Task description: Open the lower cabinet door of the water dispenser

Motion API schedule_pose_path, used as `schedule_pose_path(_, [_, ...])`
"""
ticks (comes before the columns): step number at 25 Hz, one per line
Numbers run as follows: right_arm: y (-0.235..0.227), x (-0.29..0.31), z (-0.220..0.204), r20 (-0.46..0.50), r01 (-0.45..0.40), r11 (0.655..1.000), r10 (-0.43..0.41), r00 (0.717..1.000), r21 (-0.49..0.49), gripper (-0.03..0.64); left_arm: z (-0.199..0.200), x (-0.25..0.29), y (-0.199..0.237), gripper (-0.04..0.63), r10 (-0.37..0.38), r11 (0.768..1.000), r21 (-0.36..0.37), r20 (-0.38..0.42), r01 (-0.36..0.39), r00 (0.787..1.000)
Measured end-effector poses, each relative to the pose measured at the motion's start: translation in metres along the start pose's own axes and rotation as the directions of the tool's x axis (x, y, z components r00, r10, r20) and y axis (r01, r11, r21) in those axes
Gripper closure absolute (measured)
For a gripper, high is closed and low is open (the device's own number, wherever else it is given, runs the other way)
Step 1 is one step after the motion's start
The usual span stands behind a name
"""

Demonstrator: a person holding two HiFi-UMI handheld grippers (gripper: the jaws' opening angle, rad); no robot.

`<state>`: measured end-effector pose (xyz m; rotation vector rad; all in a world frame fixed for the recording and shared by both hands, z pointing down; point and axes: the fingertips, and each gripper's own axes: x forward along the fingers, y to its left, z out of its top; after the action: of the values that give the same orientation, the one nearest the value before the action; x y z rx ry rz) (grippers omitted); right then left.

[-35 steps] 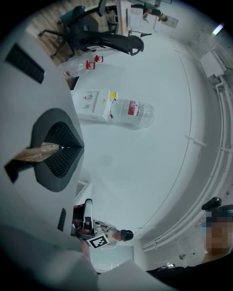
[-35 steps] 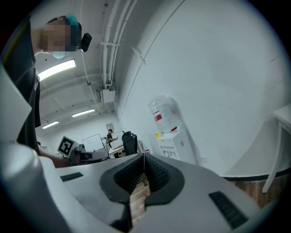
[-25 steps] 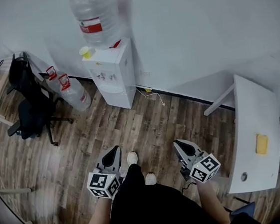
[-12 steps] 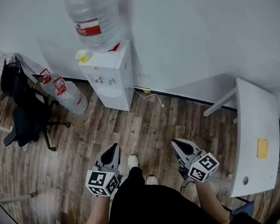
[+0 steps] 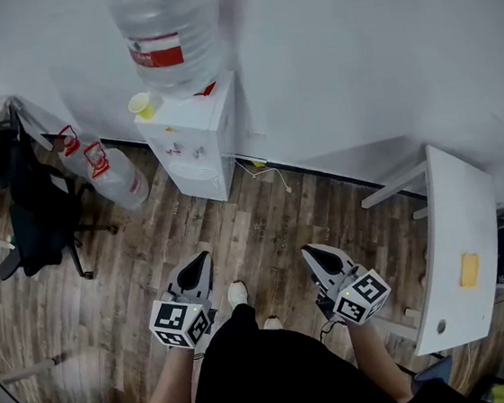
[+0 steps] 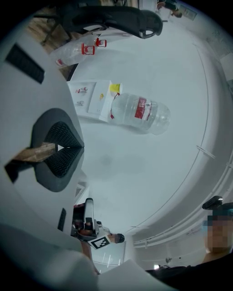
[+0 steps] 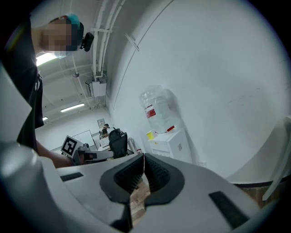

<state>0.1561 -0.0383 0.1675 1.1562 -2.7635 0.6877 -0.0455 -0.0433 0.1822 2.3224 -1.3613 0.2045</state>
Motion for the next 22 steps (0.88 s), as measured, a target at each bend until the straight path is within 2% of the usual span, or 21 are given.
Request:
schedule_pose_path(11, [-0.005, 0.069, -0.002, -0.066, 0.019, 1.000, -0.018, 0.998, 0.008, 0.594, -0.010, 0.038, 0.058, 0.581, -0.041, 0.998, -0.041, -0.039, 0.040, 0.998])
schedule_pose_path(16, [-0.004, 0.099, -0.001, -0.090, -0.016, 1.000, 0.015, 0.996, -0.010, 0.594, -0.008, 0.050, 0.072, 0.581, -0.040, 0.998, -0.047, -0.038, 0.038, 0.998])
schedule_pose_path(22, [-0.013, 0.120, -0.002, -0.113, -0.073, 0.997, 0.072, 0.991, 0.002, 0.594, -0.006, 0.059, 0.081, 0.581, 0.003, 0.999, -0.054, -0.030, -0.004, 1.000])
